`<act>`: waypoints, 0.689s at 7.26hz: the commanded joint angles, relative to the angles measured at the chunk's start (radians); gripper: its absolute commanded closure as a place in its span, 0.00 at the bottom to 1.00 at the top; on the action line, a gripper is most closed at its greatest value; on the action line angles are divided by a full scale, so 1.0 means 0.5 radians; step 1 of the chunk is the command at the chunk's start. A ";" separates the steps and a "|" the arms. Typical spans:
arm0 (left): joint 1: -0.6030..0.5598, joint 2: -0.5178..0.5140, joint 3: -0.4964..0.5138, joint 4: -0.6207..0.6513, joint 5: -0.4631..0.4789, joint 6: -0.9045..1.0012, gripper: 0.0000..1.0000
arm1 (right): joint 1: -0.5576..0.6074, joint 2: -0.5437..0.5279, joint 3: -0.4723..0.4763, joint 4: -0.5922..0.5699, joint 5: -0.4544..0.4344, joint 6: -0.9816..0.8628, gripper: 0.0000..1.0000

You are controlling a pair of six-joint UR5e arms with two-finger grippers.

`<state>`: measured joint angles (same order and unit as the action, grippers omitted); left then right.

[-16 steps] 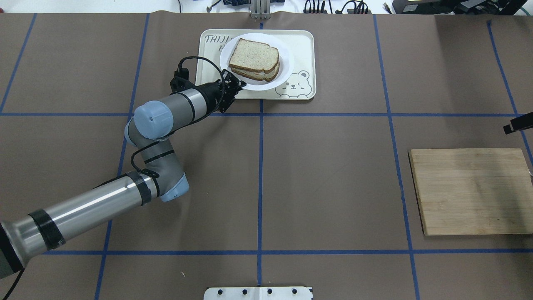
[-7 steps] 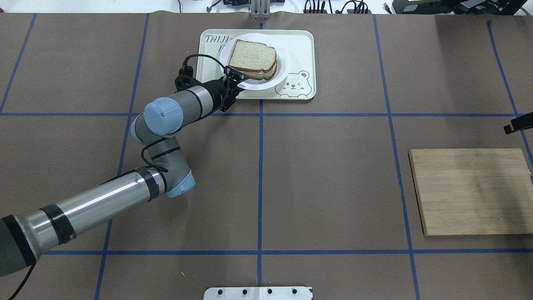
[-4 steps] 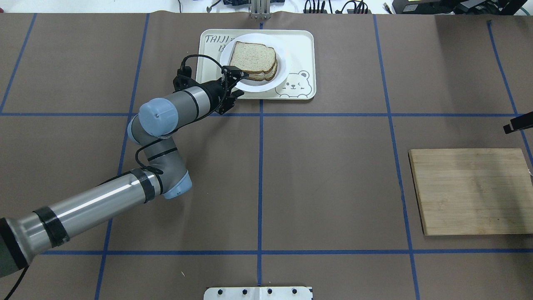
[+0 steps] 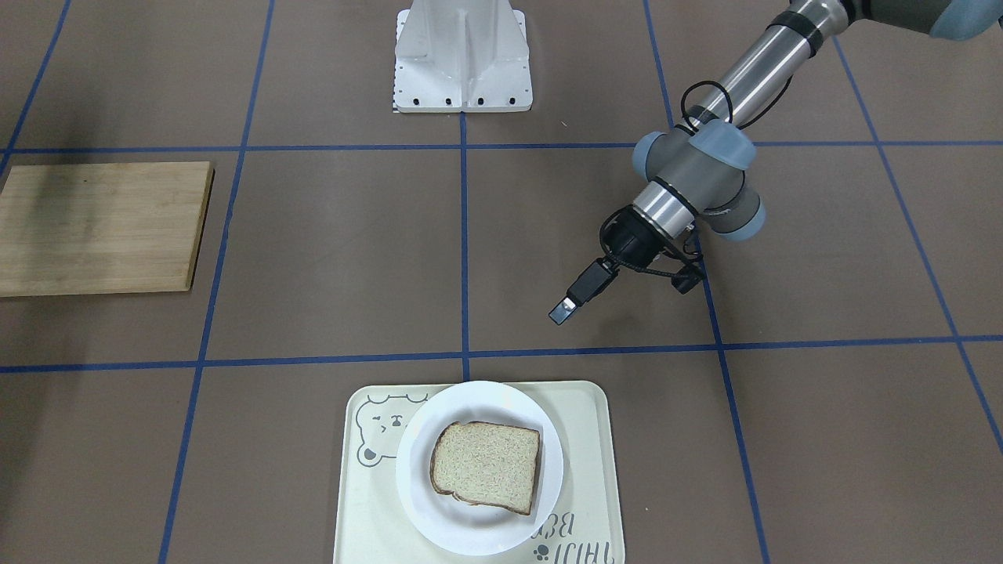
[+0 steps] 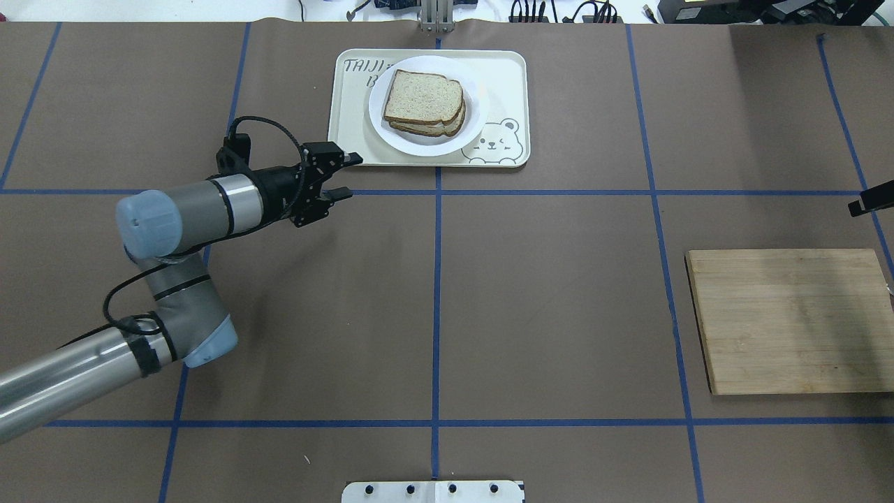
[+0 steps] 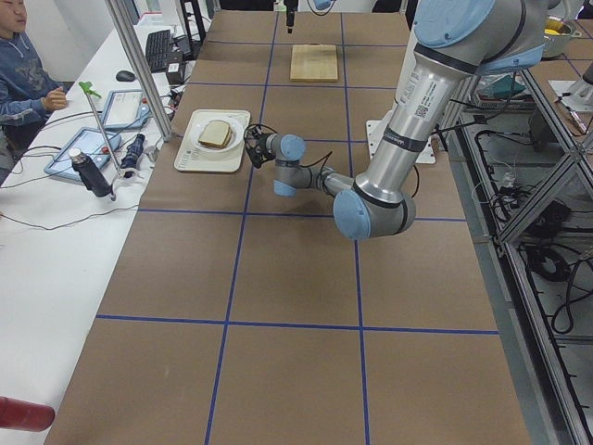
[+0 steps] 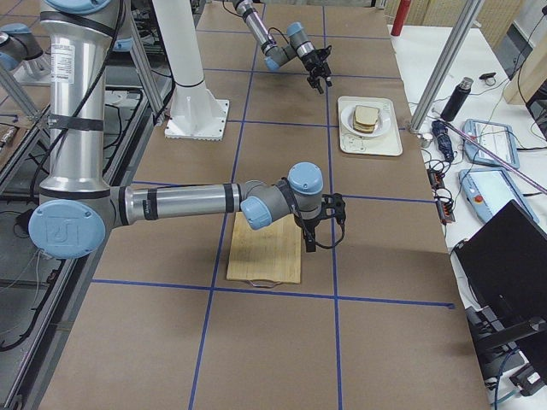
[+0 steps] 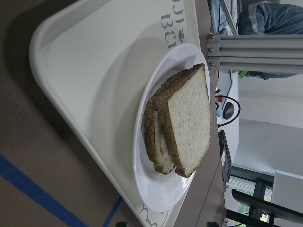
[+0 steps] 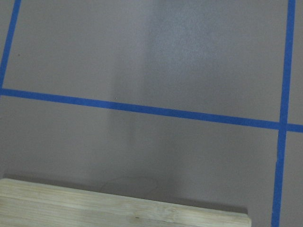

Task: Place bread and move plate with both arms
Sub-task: 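Open the left gripper and withdraw the left arm from the tray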

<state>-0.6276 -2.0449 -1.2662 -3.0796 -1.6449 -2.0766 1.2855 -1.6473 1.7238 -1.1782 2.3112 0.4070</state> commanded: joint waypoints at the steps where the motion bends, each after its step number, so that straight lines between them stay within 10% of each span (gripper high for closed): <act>1: -0.137 0.333 -0.216 0.035 -0.119 0.452 0.03 | 0.067 0.097 0.037 -0.076 -0.002 0.002 0.00; 5: -0.813 0.555 -0.323 0.616 -0.702 1.686 0.03 | 0.074 0.034 0.163 -0.070 -0.081 0.008 0.00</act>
<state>-0.8983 -1.8054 -1.3908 -2.8976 -1.8841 -1.4492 1.3223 -1.6198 1.7981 -1.2154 2.2850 0.4121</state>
